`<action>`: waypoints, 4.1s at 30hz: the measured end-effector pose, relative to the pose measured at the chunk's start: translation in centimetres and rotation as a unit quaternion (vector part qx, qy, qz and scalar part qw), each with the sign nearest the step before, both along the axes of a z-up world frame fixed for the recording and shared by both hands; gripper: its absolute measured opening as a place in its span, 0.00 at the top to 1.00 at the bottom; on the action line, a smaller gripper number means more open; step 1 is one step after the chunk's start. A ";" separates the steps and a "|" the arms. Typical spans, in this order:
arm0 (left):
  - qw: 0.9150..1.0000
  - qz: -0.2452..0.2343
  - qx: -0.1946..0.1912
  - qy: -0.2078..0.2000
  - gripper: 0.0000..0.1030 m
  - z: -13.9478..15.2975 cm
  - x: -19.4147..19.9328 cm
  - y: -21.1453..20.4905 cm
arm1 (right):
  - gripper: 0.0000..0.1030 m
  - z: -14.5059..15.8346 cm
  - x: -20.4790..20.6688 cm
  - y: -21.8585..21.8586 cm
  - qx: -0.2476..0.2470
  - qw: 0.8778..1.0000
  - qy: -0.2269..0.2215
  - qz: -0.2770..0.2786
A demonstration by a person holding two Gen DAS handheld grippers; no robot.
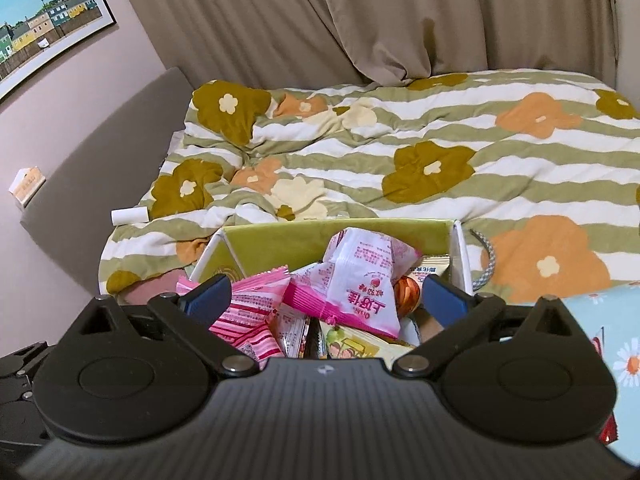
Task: Organize snacks
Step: 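Drop the pink striped bag into the box with the left gripper while the right drops its bag, then move both grippers back to the red bag and purple bag on the tray, then grasp the red bag with the left gripper while the right grasps the purple bag, then drop the red bag into the box with the left gripper while the right drops the purple bag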
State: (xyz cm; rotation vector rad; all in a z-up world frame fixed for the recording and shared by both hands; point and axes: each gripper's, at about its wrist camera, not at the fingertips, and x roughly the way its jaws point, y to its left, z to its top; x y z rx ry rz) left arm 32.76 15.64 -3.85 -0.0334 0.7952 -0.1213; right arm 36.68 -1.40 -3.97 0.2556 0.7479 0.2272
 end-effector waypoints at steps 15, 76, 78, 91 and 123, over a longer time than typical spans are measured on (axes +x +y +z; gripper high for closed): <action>0.998 -0.051 -0.018 -0.043 0.01 2.1 -4.8 -2.9 | 0.00 4.0 -9.2 -3.7 -0.022 0.996 -0.042 -0.075; 0.978 -0.041 0.199 0.045 0.26 -14.7 2.5 -33.9 | 0.00 -11.2 -9.1 -37.3 -0.136 0.980 0.084 -0.121; 0.978 -0.041 0.197 0.046 0.27 -14.7 2.5 -33.9 | 0.00 -11.4 -9.0 -37.3 -0.141 0.979 0.085 -0.119; 0.984 -0.040 0.167 0.048 0.28 -12.1 -0.8 -33.5 | 0.01 -12.9 -8.3 -36.2 -0.171 0.977 0.082 -0.098; 0.992 -0.027 0.078 -0.092 0.28 1.2 -11.0 -26.7 | 0.30 -1.7 -14.3 -27.1 -0.112 0.992 -0.033 -0.048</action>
